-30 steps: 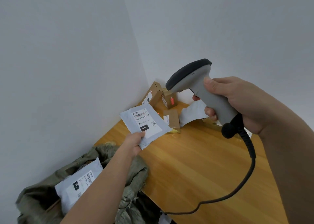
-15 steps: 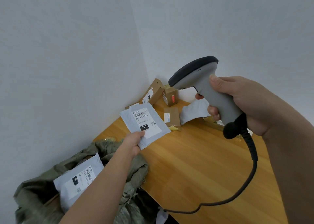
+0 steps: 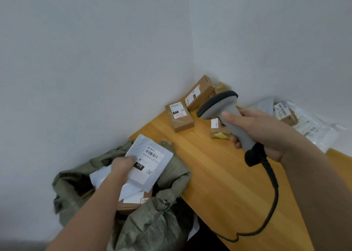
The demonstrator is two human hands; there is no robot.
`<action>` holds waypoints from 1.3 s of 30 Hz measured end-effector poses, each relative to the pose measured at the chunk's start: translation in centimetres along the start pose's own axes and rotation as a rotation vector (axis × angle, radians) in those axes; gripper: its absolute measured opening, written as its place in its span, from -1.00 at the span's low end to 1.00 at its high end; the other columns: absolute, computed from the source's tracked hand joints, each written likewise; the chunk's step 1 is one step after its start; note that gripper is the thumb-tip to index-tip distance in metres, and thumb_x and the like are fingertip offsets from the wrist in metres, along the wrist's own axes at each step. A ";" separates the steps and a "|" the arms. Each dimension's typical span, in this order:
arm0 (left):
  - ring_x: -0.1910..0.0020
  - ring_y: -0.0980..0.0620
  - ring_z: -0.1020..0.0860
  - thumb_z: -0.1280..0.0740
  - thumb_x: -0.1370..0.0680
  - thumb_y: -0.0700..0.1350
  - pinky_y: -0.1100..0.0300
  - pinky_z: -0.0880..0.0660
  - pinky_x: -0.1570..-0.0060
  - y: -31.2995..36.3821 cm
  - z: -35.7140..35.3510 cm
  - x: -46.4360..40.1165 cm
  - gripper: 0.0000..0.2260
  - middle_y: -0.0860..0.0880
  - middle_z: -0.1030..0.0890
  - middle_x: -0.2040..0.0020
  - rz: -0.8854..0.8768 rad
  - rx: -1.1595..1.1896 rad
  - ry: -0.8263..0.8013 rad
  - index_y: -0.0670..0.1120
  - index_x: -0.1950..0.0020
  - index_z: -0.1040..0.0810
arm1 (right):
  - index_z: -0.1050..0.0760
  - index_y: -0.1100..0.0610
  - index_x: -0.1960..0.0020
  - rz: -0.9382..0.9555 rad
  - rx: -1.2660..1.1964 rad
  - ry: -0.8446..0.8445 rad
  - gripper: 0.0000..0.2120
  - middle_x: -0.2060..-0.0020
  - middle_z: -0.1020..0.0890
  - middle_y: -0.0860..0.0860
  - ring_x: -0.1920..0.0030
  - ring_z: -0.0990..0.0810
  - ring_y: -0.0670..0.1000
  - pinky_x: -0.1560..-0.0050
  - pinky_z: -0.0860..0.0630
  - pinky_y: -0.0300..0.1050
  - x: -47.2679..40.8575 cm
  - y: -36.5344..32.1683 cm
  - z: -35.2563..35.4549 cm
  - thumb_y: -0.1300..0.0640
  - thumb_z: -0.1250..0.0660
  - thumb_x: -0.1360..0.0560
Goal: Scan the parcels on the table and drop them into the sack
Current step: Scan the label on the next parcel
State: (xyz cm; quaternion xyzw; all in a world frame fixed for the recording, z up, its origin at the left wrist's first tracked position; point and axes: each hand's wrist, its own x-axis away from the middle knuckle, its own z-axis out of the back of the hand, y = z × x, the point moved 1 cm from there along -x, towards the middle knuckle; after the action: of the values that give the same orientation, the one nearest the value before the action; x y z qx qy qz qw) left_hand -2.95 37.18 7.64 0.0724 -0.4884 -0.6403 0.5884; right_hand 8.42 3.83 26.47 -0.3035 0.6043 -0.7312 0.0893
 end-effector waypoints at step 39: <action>-0.55 -0.18 -0.04 -0.28 -0.56 -0.07 -0.07 -0.12 -0.50 11.2 -40.6 6.8 -0.71 -0.13 -0.06 -0.58 -1.005 -1.083 -0.656 0.06 -0.28 -0.55 | -0.45 0.12 -0.05 -0.117 -0.286 0.764 -0.88 0.34 -0.50 0.11 0.39 -0.48 0.02 0.26 -0.45 -0.01 -10.8 9.0 20.5 0.14 -0.34 -0.55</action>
State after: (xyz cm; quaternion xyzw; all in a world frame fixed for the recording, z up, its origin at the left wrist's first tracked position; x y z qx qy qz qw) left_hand 29.78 11.55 -1.94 -0.2032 -0.1672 -0.9647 0.0103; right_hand 26.26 -10.04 16.16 -0.0535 0.6714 -0.7037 -0.2263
